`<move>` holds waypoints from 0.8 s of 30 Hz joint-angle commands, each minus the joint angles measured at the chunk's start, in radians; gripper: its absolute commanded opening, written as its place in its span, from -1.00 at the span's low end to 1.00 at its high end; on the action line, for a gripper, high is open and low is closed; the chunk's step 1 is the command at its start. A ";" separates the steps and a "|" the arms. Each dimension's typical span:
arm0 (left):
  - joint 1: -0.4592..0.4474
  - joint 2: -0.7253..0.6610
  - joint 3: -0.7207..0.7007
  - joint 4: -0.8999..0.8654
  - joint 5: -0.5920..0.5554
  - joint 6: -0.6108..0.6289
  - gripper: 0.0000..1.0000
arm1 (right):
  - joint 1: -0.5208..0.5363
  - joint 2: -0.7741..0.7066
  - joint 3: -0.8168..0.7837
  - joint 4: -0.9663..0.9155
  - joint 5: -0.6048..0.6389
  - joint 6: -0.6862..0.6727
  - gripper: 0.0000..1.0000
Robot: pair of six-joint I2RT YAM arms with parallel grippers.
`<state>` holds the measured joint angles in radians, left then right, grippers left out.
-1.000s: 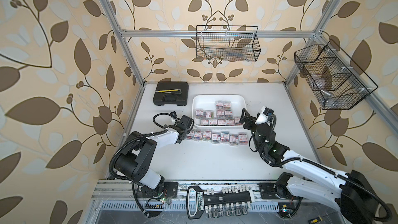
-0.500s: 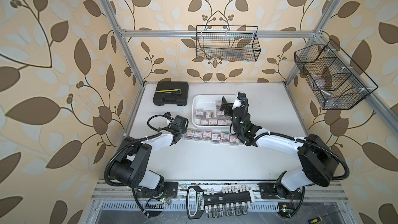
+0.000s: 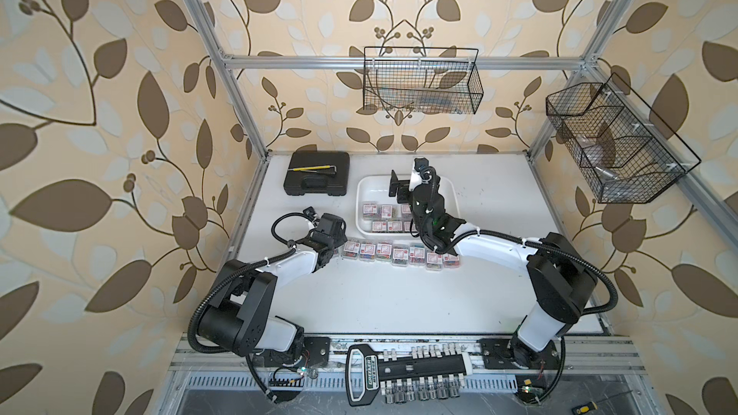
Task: Take the paper clips out of the storage box
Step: Place the boxed paper clips at the center of the board.
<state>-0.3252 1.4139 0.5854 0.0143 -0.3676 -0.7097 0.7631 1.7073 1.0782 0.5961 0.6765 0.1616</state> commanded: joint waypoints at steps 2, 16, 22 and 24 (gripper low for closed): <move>0.011 0.017 -0.003 0.034 0.012 -0.004 0.65 | 0.005 -0.046 -0.052 0.039 0.004 -0.010 1.00; 0.028 0.074 0.016 0.026 0.011 -0.057 0.69 | 0.013 -0.035 -0.045 0.043 0.032 -0.005 1.00; 0.028 0.130 0.043 0.075 0.101 -0.037 0.64 | 0.017 0.005 -0.022 0.020 0.056 -0.005 1.00; 0.028 0.128 0.042 0.086 0.116 -0.028 0.64 | 0.019 0.021 0.001 -0.004 0.057 -0.005 1.00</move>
<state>-0.3058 1.5330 0.6144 0.0853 -0.3138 -0.7368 0.7734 1.6974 1.0462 0.6216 0.7074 0.1596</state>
